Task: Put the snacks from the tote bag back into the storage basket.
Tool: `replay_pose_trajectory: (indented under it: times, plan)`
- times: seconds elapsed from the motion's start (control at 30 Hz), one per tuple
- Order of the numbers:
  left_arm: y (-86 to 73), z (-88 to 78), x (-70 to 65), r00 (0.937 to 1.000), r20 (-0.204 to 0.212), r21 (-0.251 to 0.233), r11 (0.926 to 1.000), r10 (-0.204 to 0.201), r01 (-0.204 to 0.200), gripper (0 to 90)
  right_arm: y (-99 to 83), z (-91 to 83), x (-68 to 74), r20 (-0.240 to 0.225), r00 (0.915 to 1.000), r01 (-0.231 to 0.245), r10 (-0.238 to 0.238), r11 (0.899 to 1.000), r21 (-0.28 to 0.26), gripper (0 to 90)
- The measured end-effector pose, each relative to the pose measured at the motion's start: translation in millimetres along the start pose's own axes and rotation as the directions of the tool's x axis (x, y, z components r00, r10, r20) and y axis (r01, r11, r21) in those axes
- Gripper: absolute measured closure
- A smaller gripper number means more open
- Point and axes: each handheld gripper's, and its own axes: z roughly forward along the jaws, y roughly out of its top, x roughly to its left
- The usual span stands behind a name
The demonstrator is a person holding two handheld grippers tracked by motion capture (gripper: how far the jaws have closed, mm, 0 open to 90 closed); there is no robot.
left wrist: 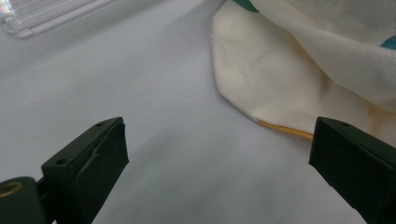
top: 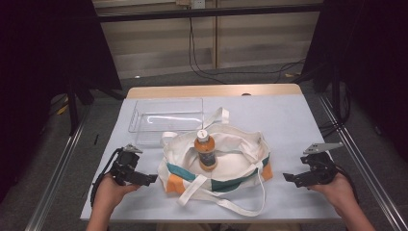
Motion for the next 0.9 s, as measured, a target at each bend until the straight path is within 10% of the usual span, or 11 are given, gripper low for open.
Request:
replay_pose_trajectory:
  times: [0.9]
  plan:
    - [36.2, -16.5, -13.3, 0.9967, 0.062, 0.145, 0.9876, 0.052, -0.060, 5.5, -3.3, -5.6, -3.7, -0.004, 0.9998, -0.022, 0.022, 1.000, 0.002, 3.8]
